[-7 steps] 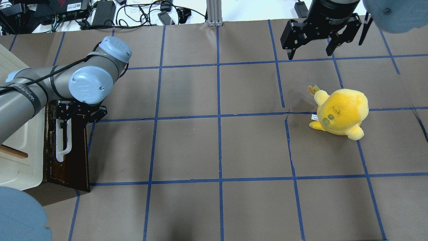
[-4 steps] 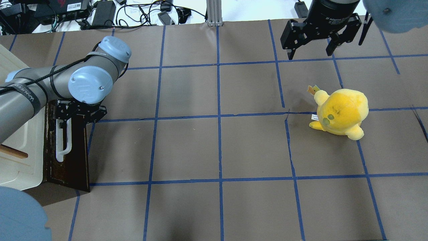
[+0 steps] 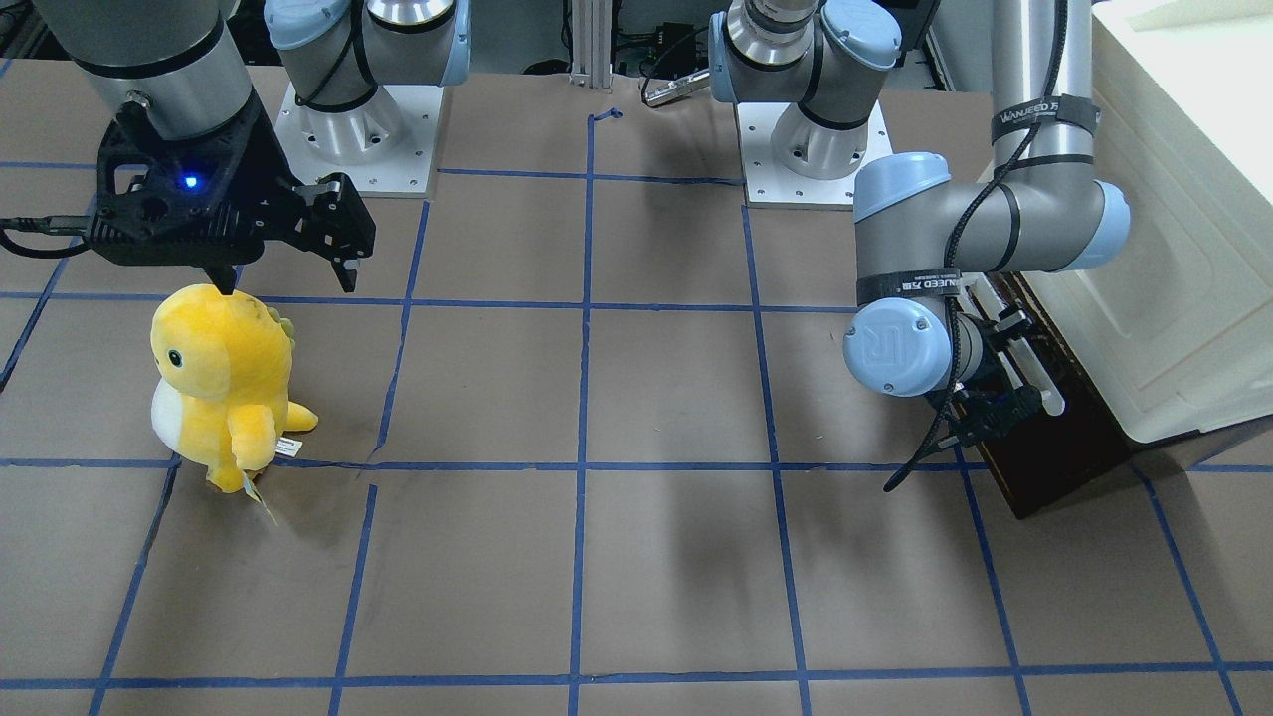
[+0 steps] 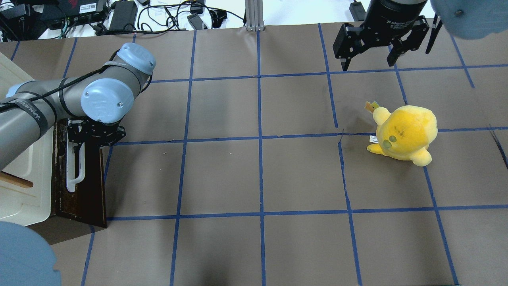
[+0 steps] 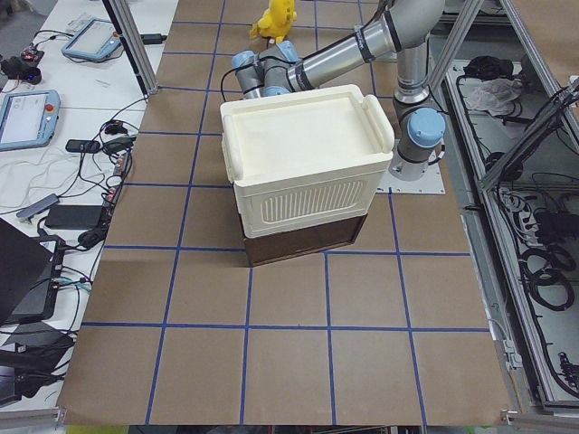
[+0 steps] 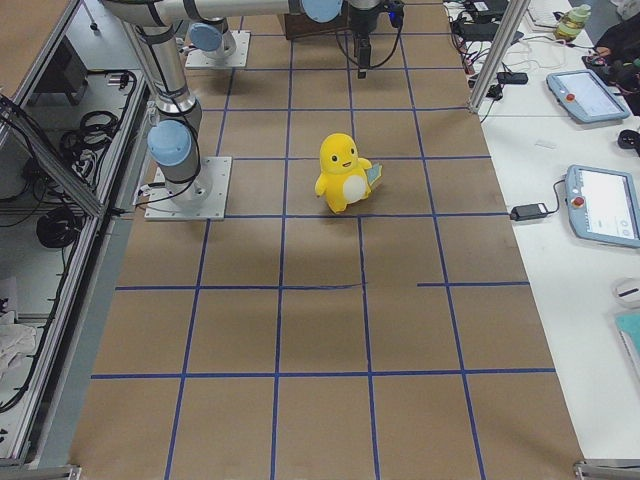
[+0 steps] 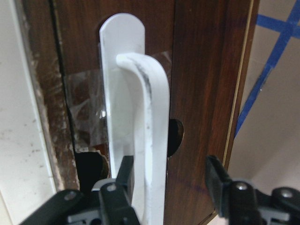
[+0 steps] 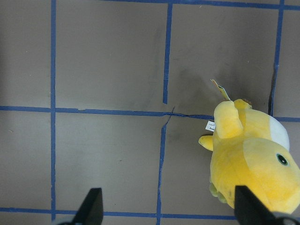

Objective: Pull drawer sideways
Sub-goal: 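Close the left gripper on the white drawer handle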

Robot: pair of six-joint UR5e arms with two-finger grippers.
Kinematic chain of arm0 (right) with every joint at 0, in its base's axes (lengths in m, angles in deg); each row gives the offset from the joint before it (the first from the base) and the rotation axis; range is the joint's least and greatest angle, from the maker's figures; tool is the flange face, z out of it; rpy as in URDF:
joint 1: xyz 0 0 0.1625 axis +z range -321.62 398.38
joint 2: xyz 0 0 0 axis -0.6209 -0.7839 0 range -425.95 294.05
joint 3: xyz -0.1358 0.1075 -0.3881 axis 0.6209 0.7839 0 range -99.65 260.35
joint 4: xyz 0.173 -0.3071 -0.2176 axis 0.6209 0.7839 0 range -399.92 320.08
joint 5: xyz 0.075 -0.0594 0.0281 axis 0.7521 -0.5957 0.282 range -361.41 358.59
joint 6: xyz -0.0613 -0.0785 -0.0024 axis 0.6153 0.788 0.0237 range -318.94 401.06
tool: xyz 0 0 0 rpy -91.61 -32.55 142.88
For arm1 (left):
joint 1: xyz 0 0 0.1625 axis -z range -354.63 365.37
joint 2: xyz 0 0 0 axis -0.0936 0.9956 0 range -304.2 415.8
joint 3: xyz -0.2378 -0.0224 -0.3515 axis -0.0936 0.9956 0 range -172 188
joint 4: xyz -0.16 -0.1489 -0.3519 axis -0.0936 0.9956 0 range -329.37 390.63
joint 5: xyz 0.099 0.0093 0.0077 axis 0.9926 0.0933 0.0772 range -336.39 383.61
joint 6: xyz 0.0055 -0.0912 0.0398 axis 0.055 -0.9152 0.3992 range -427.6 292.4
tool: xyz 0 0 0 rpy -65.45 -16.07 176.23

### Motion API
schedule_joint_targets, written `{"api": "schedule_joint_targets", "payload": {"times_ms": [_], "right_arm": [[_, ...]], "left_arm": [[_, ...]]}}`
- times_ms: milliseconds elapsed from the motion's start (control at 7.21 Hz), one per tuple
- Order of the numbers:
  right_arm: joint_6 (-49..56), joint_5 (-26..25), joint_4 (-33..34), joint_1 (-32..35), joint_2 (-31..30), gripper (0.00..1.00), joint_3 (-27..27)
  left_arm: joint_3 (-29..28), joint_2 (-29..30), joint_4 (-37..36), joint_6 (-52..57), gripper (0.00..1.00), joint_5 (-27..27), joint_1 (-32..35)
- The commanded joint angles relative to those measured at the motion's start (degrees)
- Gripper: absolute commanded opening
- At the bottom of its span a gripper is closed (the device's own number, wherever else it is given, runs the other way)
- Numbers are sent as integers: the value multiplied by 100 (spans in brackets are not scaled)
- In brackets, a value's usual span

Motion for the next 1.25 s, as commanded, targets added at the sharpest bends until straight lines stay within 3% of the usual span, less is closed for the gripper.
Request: {"api": "schedule_joint_targets", "payload": {"times_ms": [0, 555, 1109], "right_arm": [[0, -5, 0, 0, 0, 100, 0], [0, -5, 0, 0, 0, 100, 0], [0, 4, 0, 0, 0, 100, 0]], "left_arm": [[0, -9, 0, 0, 47, 3, 0], [0, -44, 123, 0, 44, 29, 0], [0, -53, 124, -26, 26, 38, -9]]}}
